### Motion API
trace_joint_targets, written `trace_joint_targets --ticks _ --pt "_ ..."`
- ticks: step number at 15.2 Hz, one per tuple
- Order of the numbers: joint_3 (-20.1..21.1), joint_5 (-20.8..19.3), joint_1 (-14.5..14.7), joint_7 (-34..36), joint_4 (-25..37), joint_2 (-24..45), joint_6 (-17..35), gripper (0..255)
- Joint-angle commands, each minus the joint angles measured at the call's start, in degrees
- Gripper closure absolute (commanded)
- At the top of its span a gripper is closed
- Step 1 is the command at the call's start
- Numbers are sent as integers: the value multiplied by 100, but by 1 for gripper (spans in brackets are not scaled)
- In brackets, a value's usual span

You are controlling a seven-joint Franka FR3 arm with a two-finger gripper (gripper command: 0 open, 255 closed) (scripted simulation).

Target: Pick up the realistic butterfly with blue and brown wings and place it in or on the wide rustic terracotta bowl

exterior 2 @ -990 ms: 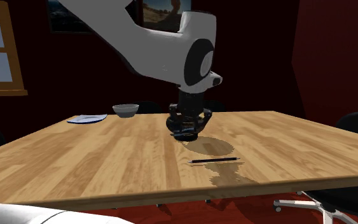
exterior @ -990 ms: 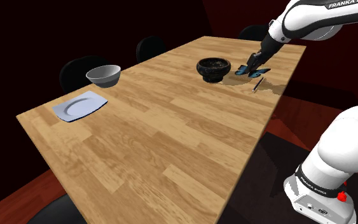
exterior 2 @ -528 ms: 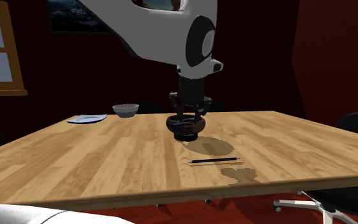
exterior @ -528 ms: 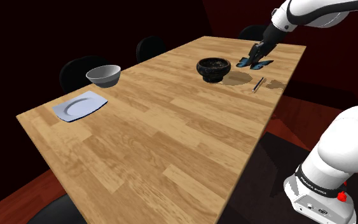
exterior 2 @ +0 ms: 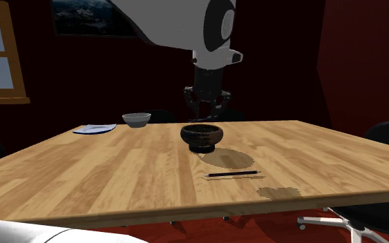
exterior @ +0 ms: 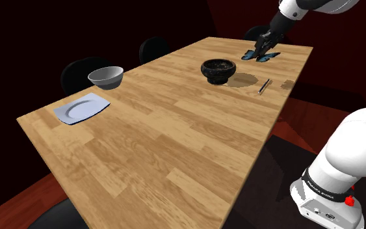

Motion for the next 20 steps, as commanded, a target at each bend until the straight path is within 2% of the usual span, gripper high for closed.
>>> trace_joint_targets --ticks 1,8,15,20 --pt "3 71 112 37 248 345 99 255" --pt "-97 463 560 61 1495 1943 440 255" --pt "-242 996 840 -41 3045 3518 387 255" --pt "-243 1048 839 -124 2672 3527 762 255"
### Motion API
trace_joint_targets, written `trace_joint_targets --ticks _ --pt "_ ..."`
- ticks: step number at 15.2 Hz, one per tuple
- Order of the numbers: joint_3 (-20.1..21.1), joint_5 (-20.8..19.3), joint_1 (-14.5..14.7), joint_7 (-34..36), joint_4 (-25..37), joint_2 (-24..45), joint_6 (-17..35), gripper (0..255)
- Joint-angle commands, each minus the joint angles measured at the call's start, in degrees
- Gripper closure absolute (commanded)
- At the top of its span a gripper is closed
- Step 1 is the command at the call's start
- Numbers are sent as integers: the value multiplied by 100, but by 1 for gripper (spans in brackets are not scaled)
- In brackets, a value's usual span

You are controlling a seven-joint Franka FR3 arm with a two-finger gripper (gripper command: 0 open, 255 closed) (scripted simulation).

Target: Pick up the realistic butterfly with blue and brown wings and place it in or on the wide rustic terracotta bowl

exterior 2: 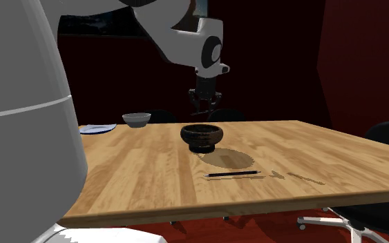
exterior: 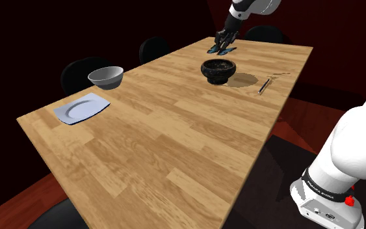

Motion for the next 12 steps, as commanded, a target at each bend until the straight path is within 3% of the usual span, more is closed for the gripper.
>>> trace_joint_targets --ticks 1,12 --pt "-2 23 3 -34 -147 3 150 255" --pt "-26 199 22 -246 -746 119 841 255"
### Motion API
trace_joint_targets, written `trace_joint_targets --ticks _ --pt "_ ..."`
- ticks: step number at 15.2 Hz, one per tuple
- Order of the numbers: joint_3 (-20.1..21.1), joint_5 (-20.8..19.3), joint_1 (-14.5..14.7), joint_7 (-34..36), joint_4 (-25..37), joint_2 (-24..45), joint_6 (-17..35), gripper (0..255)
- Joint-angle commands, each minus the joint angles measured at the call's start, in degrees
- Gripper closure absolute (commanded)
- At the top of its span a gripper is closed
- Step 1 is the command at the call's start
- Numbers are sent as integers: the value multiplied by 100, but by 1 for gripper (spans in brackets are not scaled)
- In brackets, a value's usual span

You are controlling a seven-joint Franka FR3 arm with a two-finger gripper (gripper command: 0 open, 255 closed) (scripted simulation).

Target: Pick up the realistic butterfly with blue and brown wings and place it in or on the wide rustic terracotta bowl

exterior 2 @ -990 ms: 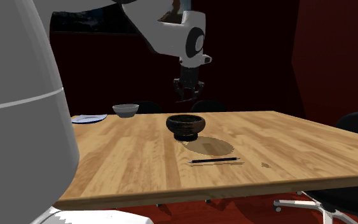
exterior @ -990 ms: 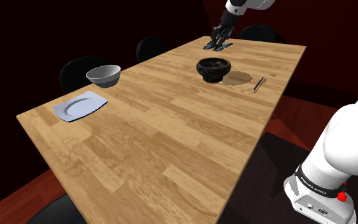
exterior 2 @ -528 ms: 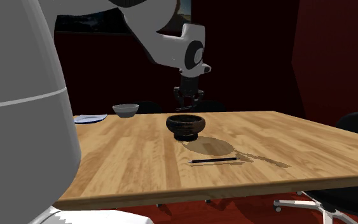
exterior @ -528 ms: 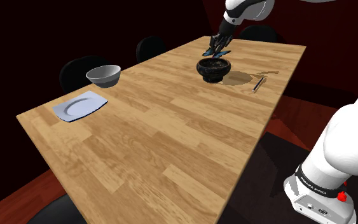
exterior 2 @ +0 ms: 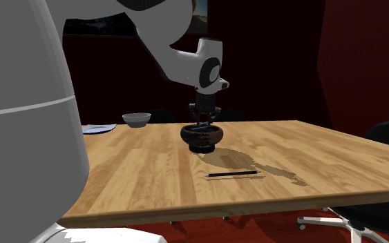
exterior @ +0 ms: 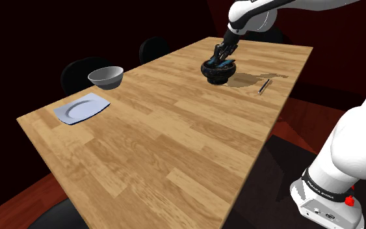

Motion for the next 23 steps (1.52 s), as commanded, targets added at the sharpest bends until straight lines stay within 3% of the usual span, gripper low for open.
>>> trace_joint_targets --ticks 1,6,7,12,16,23 --pt "1 2 1 -4 -28 -4 23 255" --pt "1 2 1 -4 -28 -4 23 255" --pt "3 -4 1 0 -39 -16 23 0" --pt "1 2 1 -4 -28 -4 23 0" --pt "28 -297 -72 194 134 -486 -577 0" --pt "30 -296 -74 194 134 -486 -577 0"
